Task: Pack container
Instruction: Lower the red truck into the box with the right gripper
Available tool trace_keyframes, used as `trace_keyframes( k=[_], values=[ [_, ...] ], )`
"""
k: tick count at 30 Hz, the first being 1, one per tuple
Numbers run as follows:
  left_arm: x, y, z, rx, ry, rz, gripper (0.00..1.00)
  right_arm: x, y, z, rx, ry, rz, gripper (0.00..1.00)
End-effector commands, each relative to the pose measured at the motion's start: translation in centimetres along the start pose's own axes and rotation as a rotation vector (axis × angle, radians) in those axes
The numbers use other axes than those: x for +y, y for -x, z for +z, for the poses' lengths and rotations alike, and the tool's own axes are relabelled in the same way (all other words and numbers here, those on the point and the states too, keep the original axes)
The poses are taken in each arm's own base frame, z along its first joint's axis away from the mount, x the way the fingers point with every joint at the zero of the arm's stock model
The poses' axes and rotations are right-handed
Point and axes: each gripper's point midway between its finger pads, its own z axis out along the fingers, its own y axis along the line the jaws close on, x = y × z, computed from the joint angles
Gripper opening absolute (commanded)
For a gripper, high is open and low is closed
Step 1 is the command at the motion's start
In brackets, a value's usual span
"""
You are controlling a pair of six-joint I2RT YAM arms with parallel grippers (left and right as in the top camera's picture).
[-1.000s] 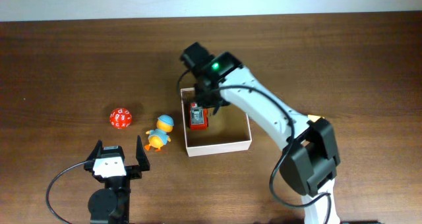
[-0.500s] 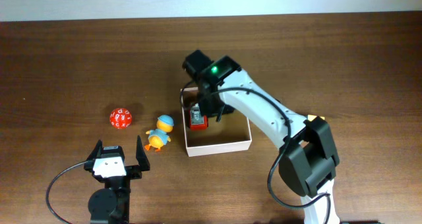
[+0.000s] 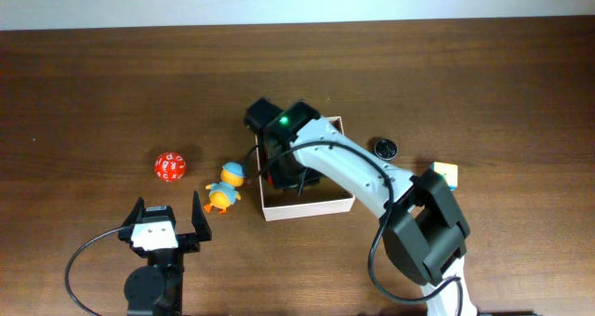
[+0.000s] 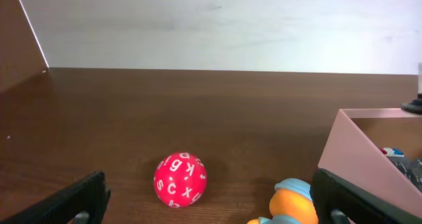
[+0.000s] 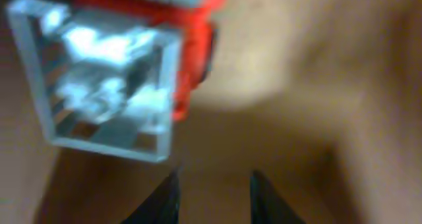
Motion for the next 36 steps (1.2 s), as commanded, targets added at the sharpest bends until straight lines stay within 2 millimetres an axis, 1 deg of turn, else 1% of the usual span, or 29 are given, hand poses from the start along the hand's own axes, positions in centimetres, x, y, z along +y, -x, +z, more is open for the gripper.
trace_keyframes(
  k=[1,5,14,27,31,36],
  values=[
    [0.3,0.0,0.0,-0.004,0.013,-0.010,0.99,1.4,-0.9,0.4,0.020,0.015,-0.032,0.29],
    [0.3,0.0,0.0,-0.004,0.013,-0.010,0.99,2.0,-0.4,0.4,-0.007,0.029,-0.038,0.30],
    [0.3,0.0,0.0,-0.004,0.013,-0.010,0.99,2.7,2.4,0.2,-0.127,0.045,-0.038,0.30],
    [0.3,0.0,0.0,-0.004,0.013,-0.010,0.99,1.8,5.1,-0.3,-0.254,-0.027,-0.048,0.31],
    [0.3,0.0,0.0,-0.004,0.013,-0.010,0.99,1.8,5.0,-0.2,-0.245,-0.023,-0.056,0.30],
    [0.3,0.0,0.0,-0.004,0.013,-0.010,0.99,2.1,3.5,0.1,-0.182,0.000,-0.067,0.30]
  ],
)
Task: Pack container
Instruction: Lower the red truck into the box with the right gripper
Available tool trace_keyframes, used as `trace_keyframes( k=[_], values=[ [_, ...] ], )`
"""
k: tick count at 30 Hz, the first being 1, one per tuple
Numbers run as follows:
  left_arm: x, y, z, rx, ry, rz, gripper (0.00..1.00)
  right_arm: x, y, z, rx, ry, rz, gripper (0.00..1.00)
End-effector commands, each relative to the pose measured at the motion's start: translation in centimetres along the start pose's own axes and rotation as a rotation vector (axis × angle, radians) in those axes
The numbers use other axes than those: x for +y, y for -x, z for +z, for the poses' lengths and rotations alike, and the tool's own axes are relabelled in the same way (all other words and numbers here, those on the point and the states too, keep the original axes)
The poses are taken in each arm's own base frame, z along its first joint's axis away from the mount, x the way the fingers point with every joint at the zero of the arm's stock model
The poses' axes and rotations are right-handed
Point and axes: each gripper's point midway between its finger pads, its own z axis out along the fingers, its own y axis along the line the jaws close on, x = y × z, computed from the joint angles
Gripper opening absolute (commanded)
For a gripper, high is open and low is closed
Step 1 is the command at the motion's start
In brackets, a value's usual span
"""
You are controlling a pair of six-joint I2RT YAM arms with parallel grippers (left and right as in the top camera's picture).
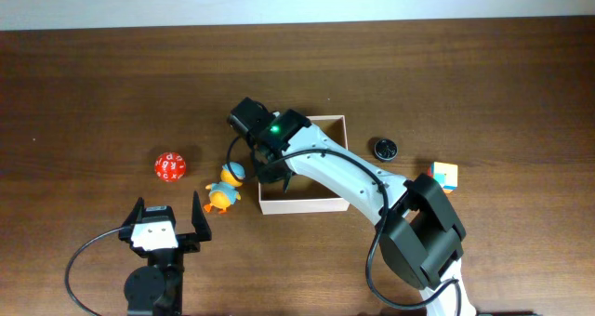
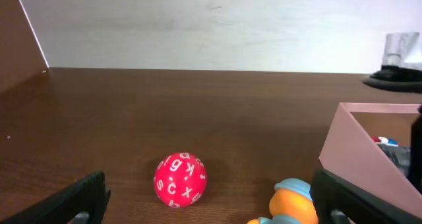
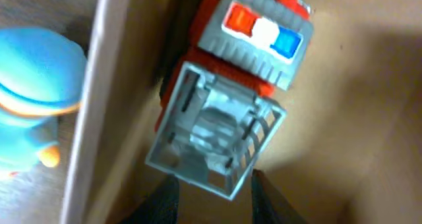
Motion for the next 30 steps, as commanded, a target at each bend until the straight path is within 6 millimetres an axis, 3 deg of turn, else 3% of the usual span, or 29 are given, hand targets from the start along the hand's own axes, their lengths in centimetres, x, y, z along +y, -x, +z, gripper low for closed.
trace_keyframes(
  k=[1,7,11,18,21,24,30],
  values=[
    [0.3,0.0,0.0,-0.004,0.013,-0.010,0.99,0.1,-1.1,0.4,0.050,0.008,-0.016,0.30],
    [0.3,0.0,0.0,-0.004,0.013,-0.010,0.99,-0.4,-3.1,0.3,0.132,-0.004,-0.023,0.30],
    [0.3,0.0,0.0,-0.004,0.013,-0.010,0.99,-0.9,-3.0,0.3,0.125,-0.033,-0.039,0.31],
    [0.3,0.0,0.0,-0.004,0.013,-0.010,0.99,-4.5,-0.7,-0.1,0.005,-0.247,-0.050,0.31],
    [0.3,0.0,0.0,-0.004,0.013,-0.010,0.99,-5.1,0.8,-0.3,-0.066,-0.294,-0.057,0.31],
    [0.3,0.0,0.0,-0.004,0.013,-0.010,0.99,-5.2,2.6,-0.4,-0.138,-0.295,-0.034,0.31],
    [0.3,0.0,0.0,-0.004,0.013,-0.010,0.99,-6.5,4.3,-0.1,-0.173,-0.271,0.024,0.31]
  ],
)
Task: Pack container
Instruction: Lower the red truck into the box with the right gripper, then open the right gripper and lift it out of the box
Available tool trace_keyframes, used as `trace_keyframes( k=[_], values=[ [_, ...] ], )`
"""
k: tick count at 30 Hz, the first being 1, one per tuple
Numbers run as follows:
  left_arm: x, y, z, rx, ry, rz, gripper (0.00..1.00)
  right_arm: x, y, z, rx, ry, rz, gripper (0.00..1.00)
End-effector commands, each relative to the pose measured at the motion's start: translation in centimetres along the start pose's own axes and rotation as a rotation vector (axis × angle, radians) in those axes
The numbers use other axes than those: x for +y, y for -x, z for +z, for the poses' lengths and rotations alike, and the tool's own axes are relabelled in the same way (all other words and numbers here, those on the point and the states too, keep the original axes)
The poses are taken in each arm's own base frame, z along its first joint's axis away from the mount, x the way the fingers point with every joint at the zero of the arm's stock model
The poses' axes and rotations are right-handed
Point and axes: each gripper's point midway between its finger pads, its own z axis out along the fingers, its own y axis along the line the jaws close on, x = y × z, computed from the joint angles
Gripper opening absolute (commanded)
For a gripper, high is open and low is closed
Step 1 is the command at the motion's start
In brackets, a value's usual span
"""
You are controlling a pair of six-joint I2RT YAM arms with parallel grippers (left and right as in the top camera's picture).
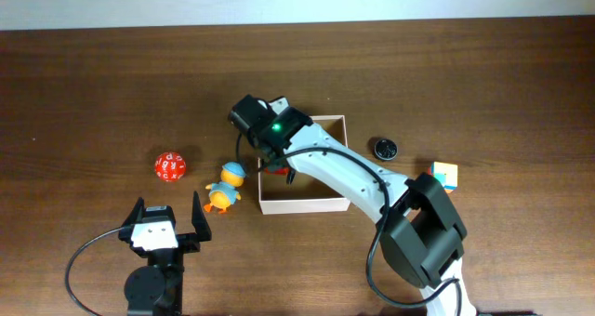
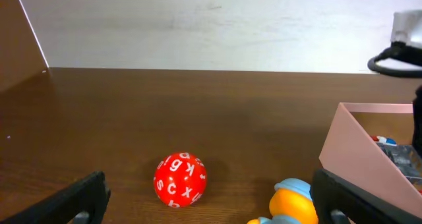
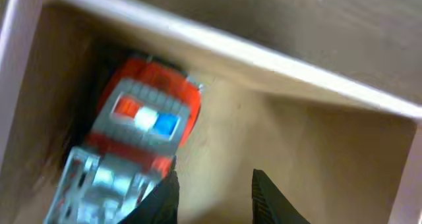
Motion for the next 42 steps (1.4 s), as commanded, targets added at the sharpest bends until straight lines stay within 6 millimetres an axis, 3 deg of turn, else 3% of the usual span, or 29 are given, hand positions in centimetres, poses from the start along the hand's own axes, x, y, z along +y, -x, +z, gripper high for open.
trace_keyframes(
  k=[1,7,15,23,42],
  values=[
    [0.3,0.0,0.0,-0.004,0.013,-0.010,0.99,-2.2,0.5,1.2,0.002,-0.046,0.038,0.31],
    [0.3,0.0,0.0,-0.004,0.013,-0.010,0.99,-4.3,-0.4,3.1,0.058,-0.036,0.086,0.31],
    [0.3,0.0,0.0,-0.004,0.013,-0.010,0.99,-3.5,-2.8,6.3,0.115,0.060,0.110,0.30],
    [0.3,0.0,0.0,-0.004,0.013,-0.010,0.99,-3.4,-2.8,6.3,0.111,0.062,0.105,0.30],
    [0.3,0.0,0.0,-0.004,0.013,-0.010,0.99,-0.3,-1.5,6.0,0.069,0.238,-0.011,0.30]
  ],
)
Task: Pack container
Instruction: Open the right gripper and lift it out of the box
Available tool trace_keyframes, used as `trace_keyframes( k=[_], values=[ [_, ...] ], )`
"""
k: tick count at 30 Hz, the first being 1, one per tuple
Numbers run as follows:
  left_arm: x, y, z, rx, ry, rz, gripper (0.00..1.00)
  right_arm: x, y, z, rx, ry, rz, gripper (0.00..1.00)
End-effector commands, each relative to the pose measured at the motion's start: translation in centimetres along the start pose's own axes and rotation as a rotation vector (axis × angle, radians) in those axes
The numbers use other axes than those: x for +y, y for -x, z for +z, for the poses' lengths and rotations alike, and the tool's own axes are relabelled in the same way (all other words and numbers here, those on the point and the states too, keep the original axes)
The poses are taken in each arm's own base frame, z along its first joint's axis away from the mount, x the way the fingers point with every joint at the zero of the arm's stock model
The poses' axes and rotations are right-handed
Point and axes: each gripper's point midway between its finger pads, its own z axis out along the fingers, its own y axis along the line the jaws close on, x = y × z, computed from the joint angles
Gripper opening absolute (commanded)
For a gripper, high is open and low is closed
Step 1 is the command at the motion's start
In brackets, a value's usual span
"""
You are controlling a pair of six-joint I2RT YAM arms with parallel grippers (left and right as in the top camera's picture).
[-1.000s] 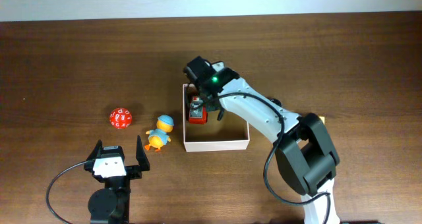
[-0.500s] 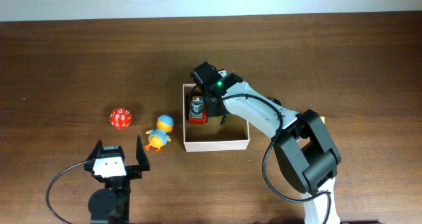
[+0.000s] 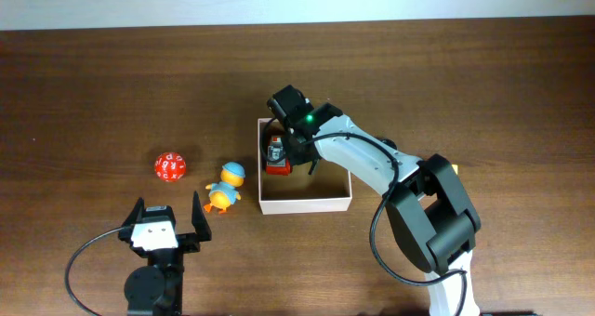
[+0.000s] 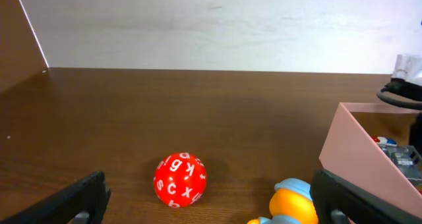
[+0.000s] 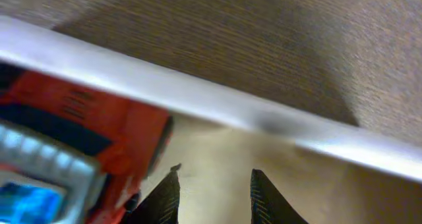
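Note:
A white, pink-walled box [image 3: 307, 204] stands mid-table. A red toy truck [image 3: 276, 154] lies in its back left part, also seen in the right wrist view as the truck [image 5: 79, 138]. My right gripper [image 3: 306, 164] hangs open over the box floor just right of the truck; the gripper [image 5: 212, 197] has nothing between its fingers, and the box rim [image 5: 198, 95] runs across ahead of it. An orange duck with a blue cap [image 3: 224, 186] and a red lettered ball [image 3: 170, 165] lie left of the box. My left gripper [image 3: 163, 225] rests open at the front left.
The left wrist view shows the ball [image 4: 180, 178], the duck [image 4: 295, 201] and the box wall [image 4: 359, 155] ahead of the open left gripper [image 4: 214, 211]. My right arm [image 3: 372, 167] crosses the table right of the box and hides what lies there.
My right wrist has moved from the box's back left corner to the right, along its back edge. The truck now shows uncovered in the overhead view. The left arm, duck and ball are unmoved.
My right gripper was low in the box, open, with the truck right before its fingers. Then it stood higher over the truck by the left wall, and the box sat slightly shifted. After that it looked in from the back left corner, and now it hangs beside the truck.

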Motion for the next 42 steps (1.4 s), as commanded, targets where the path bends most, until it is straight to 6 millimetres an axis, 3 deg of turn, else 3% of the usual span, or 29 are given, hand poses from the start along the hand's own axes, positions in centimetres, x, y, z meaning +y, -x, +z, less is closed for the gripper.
trace_keyframes(
  k=[1,22,30,37,42],
  values=[
    [0.3,0.0,0.0,-0.004,0.013,-0.010,0.99,1.0,-0.1,0.3,0.006,0.053,-0.036,0.30],
    [0.3,0.0,0.0,-0.004,0.013,-0.010,0.99,1.6,0.7,0.0,-0.019,0.087,-0.074,0.30],
    [0.3,0.0,0.0,-0.004,0.013,-0.010,0.99,1.1,3.3,-3.2,-0.054,0.068,-0.013,0.30],
    [0.3,0.0,0.0,-0.004,0.013,-0.010,0.99,0.6,3.3,-4.4,-0.037,0.042,0.054,0.30],
    [0.3,0.0,0.0,-0.004,0.013,-0.010,0.99,0.4,4.2,-7.7,-0.042,0.045,0.070,0.30]
  ],
)
